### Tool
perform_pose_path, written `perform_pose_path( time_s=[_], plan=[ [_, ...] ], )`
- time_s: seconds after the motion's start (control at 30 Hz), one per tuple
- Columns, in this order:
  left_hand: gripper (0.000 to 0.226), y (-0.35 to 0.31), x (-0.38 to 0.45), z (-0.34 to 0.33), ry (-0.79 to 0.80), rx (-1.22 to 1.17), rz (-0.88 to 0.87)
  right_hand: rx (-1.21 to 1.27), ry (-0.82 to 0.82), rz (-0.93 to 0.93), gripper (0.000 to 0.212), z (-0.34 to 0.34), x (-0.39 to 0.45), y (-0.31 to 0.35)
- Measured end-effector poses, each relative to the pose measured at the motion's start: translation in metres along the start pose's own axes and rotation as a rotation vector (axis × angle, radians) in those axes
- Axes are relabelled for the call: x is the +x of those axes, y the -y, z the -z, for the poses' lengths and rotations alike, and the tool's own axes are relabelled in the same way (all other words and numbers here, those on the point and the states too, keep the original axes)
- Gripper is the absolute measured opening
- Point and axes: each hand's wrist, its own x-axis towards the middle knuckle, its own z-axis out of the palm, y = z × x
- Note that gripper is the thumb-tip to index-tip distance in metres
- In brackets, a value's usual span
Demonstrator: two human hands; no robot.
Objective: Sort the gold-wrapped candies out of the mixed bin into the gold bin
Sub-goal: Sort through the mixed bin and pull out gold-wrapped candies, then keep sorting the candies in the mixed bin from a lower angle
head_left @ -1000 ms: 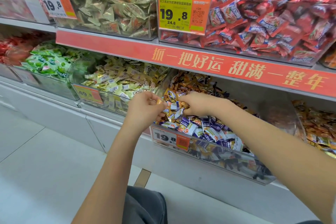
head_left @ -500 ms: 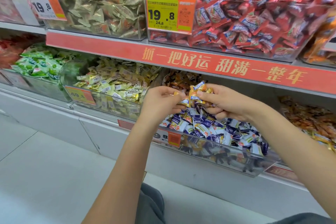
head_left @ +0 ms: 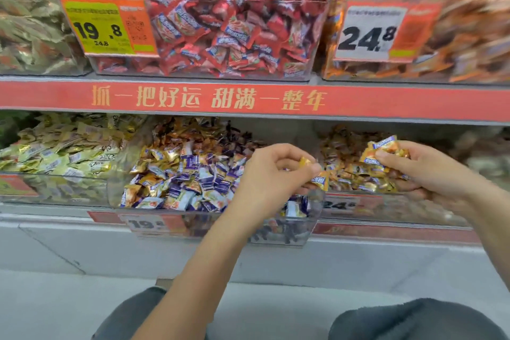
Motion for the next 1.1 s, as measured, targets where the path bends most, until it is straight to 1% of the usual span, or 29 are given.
perform_pose_path(
  time_s=[0.1,0.23,0.3,0.37,0.43,0.57,0.63,0.7,0.73,0.8,0.87,0.93,0.97,1.03,1.1],
  plan=[
    [0.004,-0.001,0.015,-0.033,-0.017,0.159,-0.067,-0.11,-0.098,-0.014,0.013,0.027,0.025,-0.021],
    [0.006,-0.003,0.036,-0.064,-0.014,0.285,-0.108,-0.165,-0.125,0.019,0.017,0.044,0.049,-0.043],
    [0.007,-0.003,0.048,-0.071,-0.015,0.363,-0.118,-0.199,-0.139,0.071,0.024,0.052,0.053,-0.05],
    [0.011,-0.002,0.061,-0.077,0.03,0.493,-0.116,-0.153,-0.138,0.081,0.031,0.06,0.054,-0.056],
    [0.015,-0.001,0.075,-0.083,0.07,0.611,-0.109,-0.086,-0.119,0.074,0.031,0.066,0.052,-0.061],
    [0.002,0.003,0.105,-0.104,0.148,0.738,-0.09,-0.055,-0.134,0.103,0.029,0.071,0.048,-0.066],
    [0.018,0.007,0.114,-0.11,0.247,0.883,-0.039,-0.092,-0.177,0.126,0.031,0.07,0.043,-0.066],
    [0.023,0.009,0.111,-0.111,0.315,1.016,-0.017,-0.148,-0.202,0.171,0.029,0.069,0.036,-0.068],
    [0.023,0.008,0.103,-0.11,0.313,1.048,-0.049,-0.183,-0.193,0.198,0.027,0.069,0.031,-0.069],
    [0.031,0.003,0.079,-0.104,0.261,1.029,-0.159,-0.217,-0.178,0.251,0.022,0.065,0.023,-0.07],
    [0.029,0.002,0.049,-0.091,0.177,0.952,-0.25,-0.184,-0.223,0.29,0.021,0.059,0.015,-0.07],
    [0.024,0.007,0.021,-0.068,0.101,0.886,-0.322,-0.138,-0.3,0.317,0.025,0.051,0.007,-0.067],
    [0.023,0.012,0.009,-0.055,0.071,0.872,-0.359,-0.121,-0.312,0.332,0.028,0.044,0.002,-0.064],
    [0.021,0.024,-0.016,-0.025,0.022,0.879,-0.401,-0.096,-0.261,0.398,0.039,0.024,-0.014,-0.05],
    [0.019,0.035,-0.042,0.005,-0.022,0.903,-0.392,-0.093,-0.182,0.502,0.045,-0.002,-0.033,-0.03]
  ],
)
